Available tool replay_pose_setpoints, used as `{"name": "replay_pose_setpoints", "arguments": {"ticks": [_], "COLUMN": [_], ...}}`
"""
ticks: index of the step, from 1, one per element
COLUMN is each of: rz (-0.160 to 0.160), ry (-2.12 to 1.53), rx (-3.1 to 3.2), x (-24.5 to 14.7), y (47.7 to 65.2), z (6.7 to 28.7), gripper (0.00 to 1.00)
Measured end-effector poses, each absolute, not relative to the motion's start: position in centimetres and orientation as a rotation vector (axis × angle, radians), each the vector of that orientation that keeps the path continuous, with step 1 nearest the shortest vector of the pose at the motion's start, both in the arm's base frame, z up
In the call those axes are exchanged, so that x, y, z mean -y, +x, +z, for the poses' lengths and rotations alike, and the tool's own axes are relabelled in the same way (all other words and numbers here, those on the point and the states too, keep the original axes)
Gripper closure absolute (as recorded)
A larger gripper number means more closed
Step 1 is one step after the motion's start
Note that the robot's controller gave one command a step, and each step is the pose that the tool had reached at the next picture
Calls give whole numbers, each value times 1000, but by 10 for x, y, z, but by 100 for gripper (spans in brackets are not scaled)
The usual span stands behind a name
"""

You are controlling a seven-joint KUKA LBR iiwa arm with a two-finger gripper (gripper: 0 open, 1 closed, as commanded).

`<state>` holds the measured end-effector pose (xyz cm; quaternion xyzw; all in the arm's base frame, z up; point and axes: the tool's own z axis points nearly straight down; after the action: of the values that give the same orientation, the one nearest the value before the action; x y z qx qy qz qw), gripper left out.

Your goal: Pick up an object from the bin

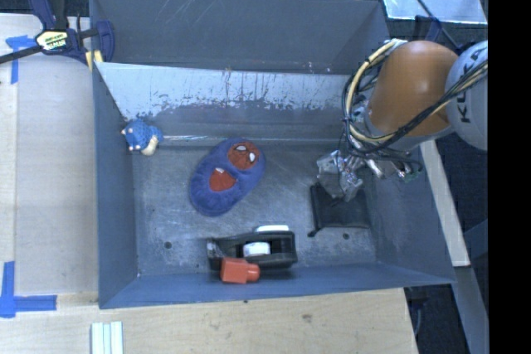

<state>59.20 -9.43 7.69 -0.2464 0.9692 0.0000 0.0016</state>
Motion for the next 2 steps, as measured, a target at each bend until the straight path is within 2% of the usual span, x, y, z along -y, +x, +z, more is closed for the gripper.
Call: {"name": "replay_pose_setpoints", "arguments": {"ticks": [1,2], "rz": [0,0], "ry": [-773,-772], "rx": [-3042,-3042], "x": [94,94], "y": [592,592], "z": [77,77], "gripper": [0,100]}}
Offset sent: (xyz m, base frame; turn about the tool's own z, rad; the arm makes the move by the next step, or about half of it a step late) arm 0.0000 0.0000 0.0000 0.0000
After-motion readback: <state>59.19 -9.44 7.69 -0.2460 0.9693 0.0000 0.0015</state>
